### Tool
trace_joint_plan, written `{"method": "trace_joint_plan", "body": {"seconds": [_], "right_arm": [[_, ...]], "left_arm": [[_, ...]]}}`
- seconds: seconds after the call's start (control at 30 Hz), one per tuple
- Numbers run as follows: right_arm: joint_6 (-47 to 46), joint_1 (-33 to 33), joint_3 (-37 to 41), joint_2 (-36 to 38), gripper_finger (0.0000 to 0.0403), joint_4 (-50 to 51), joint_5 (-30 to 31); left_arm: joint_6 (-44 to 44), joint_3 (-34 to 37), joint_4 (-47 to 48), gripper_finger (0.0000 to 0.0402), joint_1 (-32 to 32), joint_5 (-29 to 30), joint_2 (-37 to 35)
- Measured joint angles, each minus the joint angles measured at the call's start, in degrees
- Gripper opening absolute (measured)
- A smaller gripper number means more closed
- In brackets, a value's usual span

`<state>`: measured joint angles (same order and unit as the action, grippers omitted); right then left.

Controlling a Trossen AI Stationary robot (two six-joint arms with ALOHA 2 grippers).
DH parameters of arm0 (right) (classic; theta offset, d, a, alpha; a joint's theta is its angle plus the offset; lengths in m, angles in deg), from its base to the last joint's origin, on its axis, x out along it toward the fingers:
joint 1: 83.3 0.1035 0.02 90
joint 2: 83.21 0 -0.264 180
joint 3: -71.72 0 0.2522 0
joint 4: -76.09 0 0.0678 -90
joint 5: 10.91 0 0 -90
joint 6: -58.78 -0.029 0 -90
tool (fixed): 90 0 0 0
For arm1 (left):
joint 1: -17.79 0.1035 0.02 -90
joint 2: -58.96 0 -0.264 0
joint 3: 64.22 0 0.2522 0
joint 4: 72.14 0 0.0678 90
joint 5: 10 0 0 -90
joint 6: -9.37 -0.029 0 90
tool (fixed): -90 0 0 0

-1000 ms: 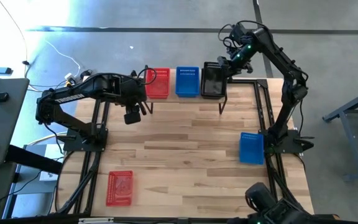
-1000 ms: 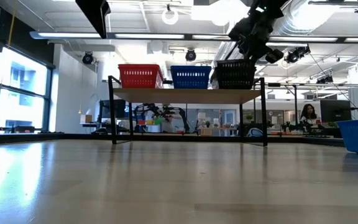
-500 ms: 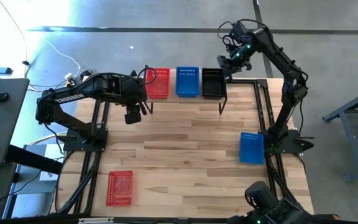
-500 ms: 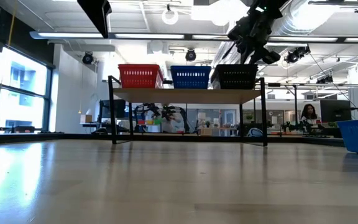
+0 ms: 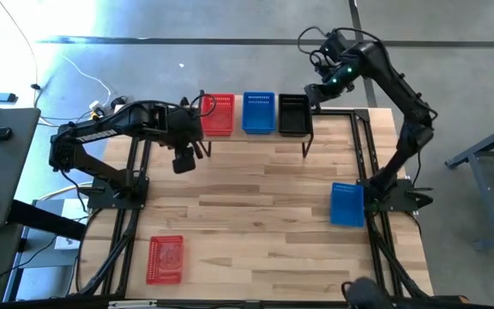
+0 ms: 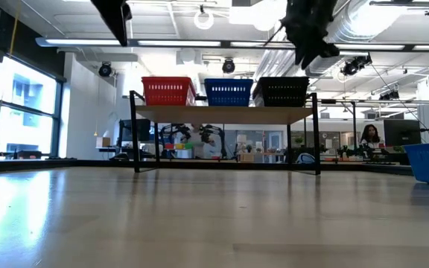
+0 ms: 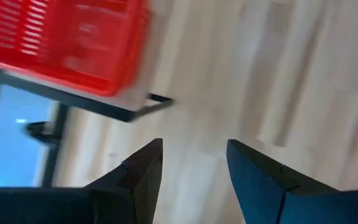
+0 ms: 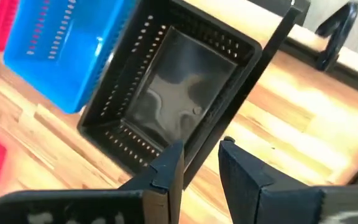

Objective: Stack baskets on shelf by color
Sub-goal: Stack the red basket on top of the red basket on the shelf

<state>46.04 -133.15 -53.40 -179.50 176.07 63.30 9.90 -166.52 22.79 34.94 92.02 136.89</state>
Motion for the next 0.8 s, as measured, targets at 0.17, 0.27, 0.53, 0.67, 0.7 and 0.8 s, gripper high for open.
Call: {"method": "trace_joint_plan", "body": {"seconds": [0.17, 0.27, 0.53, 0.67, 0.7, 0.8], "right_arm": [[1.3, 3.3, 0.0, 2.6, 0.0087, 0.3, 2.2], [2.1, 5.5, 0.0, 3.4, 0.0087, 0.8, 2.3], [0.2, 12.4, 0.0, 3.9, 0.0087, 1.3, 3.4], [-2.4, 15.9, 0.0, 3.8, 0.0087, 1.2, 3.6], [-3.3, 16.8, 0.0, 3.8, 0.0087, 1.2, 3.7], [-6.5, 19.2, 0.0, 3.8, 0.0087, 0.8, 3.7]], "left_arm": [[2.0, 3.6, 0.0, 0.017, -0.2, -5.8, -1.8], [4.3, 6.8, 0.0, 0.017, -1.0, -7.0, -3.5], [12.2, 13.3, -0.4, 0.017, -5.8, -7.0, -9.2], [16.3, 15.9, -0.1, 0.017, -9.2, -7.0, -12.0], [17.3, 16.5, 0.0, 0.017, -10.1, -7.0, -12.7], [20.4, 18.5, 0.0, 0.017, -13.1, -7.1, -15.1]]}}
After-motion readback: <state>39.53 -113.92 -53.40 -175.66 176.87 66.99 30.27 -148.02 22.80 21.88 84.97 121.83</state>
